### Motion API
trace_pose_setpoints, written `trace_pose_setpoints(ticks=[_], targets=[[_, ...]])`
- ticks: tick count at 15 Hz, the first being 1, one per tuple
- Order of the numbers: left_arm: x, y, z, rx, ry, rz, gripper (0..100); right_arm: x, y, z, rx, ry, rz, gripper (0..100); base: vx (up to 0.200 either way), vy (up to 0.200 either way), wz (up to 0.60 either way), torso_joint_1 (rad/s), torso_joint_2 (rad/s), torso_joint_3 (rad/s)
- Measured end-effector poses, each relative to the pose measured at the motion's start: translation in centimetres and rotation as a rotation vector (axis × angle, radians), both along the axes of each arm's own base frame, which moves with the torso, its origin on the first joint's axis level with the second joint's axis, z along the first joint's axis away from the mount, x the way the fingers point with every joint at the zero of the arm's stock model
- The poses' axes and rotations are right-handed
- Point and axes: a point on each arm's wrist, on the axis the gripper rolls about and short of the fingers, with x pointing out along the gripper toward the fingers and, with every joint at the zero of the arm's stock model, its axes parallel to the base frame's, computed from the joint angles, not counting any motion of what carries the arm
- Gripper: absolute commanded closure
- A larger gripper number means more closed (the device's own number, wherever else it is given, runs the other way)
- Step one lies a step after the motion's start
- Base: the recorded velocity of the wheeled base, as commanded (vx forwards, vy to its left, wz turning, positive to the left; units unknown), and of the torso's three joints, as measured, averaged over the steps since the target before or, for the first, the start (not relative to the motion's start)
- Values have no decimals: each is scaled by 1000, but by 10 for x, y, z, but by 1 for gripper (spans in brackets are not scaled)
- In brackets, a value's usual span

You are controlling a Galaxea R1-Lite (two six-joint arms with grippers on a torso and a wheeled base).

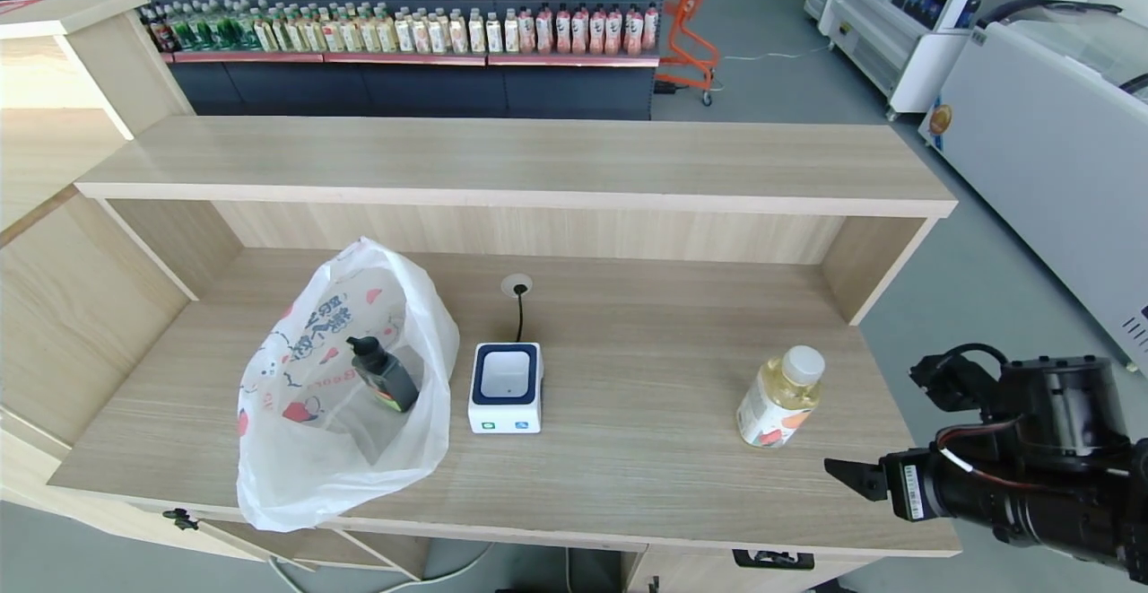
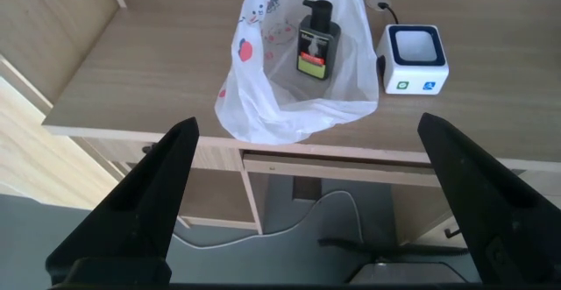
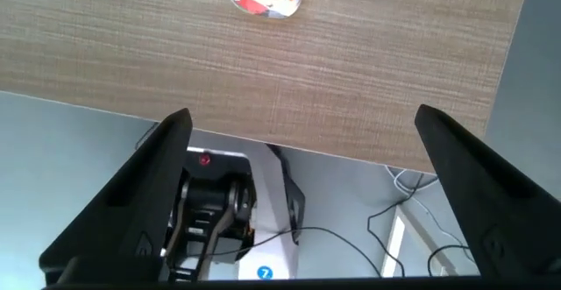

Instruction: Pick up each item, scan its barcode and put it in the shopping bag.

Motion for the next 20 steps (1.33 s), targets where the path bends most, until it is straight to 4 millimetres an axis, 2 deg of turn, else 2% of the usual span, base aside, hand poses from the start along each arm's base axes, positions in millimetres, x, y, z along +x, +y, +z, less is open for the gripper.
trace_pose_setpoints(ticks=[6, 20], targets=[[0, 0, 0, 0, 0, 0, 0, 29, 19, -17, -10, -107, 68, 0, 0, 0, 0, 0, 0, 0], [0, 0, 0, 0, 0, 0, 0, 63, 36, -40, -17, -234, 86, 0, 0, 0, 0, 0, 0, 0]])
